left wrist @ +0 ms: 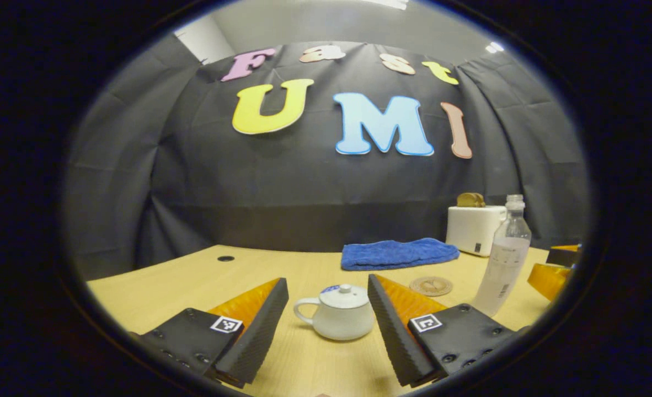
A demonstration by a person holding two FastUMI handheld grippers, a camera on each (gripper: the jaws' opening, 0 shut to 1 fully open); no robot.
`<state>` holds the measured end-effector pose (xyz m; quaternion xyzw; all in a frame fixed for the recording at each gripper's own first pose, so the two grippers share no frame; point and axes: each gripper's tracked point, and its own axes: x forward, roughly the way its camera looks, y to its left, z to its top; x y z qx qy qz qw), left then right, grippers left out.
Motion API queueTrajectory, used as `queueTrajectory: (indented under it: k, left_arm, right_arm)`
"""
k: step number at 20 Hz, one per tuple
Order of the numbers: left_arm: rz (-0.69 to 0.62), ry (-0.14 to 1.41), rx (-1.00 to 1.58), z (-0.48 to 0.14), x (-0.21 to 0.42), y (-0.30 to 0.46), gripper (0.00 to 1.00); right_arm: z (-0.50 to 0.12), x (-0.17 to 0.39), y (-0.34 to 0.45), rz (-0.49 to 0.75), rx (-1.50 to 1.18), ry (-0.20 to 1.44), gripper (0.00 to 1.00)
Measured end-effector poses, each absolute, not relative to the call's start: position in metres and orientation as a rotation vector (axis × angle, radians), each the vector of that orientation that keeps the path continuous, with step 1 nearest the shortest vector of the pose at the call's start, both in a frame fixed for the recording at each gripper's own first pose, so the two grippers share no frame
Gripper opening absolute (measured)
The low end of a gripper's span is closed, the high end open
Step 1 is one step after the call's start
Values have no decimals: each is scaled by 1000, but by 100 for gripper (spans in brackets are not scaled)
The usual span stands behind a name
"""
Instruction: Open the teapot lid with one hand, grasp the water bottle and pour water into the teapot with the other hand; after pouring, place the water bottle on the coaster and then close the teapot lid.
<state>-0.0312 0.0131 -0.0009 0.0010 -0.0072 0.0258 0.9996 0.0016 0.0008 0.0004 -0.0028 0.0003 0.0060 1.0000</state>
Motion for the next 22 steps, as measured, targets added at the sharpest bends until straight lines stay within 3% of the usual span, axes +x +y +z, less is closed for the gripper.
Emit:
queueTrajectory:
  k: [17,20,22]
  left_arm:
    - [13,39,-43,-7,28,12,99]
    - [-14,100,-24,-18,35,4,91]
    - [4,107,-17,-18,35,8,91]
  right_arm:
    - [2,1,3,22,-4,0,97]
    - [1,1,2,23,-4,0,97]
    - [1,1,4,28,-3,0,97]
